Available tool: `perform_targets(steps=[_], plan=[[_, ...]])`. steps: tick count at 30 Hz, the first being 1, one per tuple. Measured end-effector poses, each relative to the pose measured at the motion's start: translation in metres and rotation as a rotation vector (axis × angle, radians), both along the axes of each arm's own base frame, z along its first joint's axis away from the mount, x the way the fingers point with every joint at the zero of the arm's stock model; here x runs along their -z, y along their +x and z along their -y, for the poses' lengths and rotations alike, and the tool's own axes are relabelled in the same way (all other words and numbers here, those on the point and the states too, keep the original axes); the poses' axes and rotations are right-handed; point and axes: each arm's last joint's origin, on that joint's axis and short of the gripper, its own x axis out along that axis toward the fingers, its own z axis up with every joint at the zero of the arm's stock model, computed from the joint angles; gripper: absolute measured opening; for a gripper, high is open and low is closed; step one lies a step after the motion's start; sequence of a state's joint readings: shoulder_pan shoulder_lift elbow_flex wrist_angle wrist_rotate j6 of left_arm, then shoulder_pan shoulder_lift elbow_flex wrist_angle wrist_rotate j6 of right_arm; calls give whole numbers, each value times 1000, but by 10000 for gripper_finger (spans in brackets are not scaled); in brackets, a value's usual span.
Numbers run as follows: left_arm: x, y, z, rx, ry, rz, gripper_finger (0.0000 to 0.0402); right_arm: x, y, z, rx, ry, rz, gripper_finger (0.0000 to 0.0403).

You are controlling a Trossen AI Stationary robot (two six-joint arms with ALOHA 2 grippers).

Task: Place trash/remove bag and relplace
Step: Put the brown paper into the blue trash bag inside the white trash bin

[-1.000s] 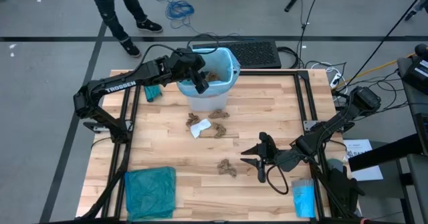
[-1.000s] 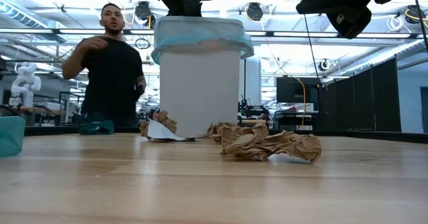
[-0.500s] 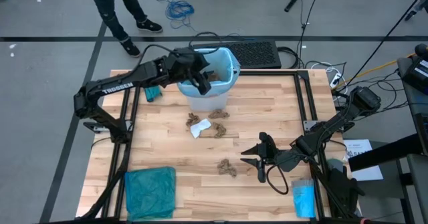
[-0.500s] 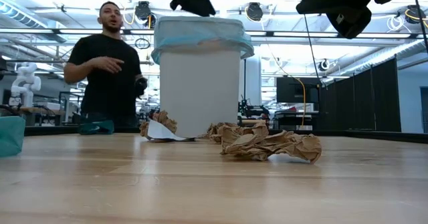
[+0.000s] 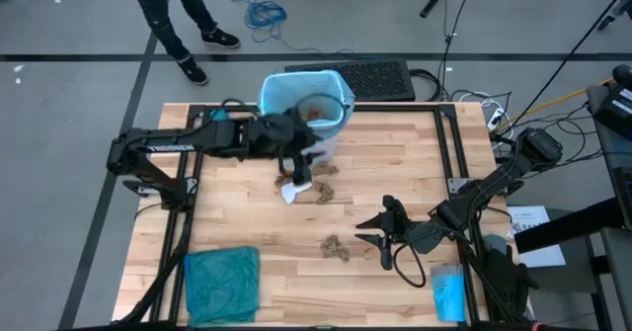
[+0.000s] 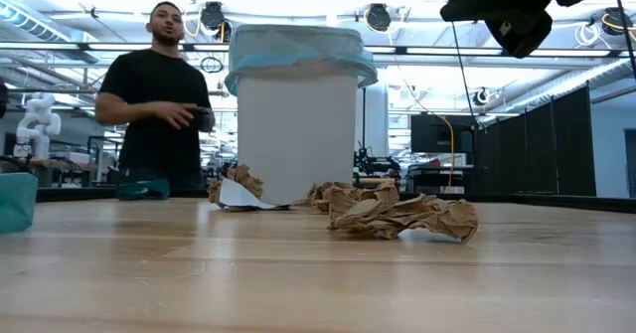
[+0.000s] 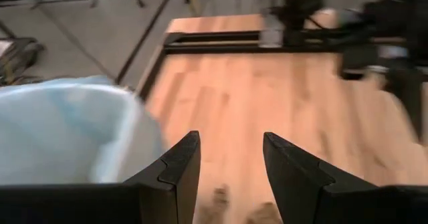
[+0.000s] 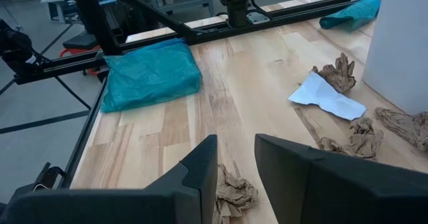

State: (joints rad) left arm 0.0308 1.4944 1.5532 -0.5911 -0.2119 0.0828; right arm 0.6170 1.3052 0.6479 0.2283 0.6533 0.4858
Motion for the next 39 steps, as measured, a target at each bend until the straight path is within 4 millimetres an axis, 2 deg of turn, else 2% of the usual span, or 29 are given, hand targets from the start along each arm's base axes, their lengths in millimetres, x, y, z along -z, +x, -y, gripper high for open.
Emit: perform_targets(steps=[7,16,20,26,30,35,39], plan=[[6,5,42,104,-42,-8,160,0,0,0,0,-2,-3,93],[39,25,82,206,-32,-124,160,2,-1,1,1,-8,-18,93],[56,30,91,207,-29,-200,160,3,-1,1,2,-10,-24,93],[67,24,95,47,30,-290,160,3,-4,-3,-20,-22,-33,93],[76,18,102,21,51,-314,160,-6,-12,-6,-23,-34,5,93],[98,16,111,36,42,-313,160,-20,-28,-10,-1,-62,57,93],[112,19,115,47,27,-261,160,-21,-36,-13,16,-78,57,93]])
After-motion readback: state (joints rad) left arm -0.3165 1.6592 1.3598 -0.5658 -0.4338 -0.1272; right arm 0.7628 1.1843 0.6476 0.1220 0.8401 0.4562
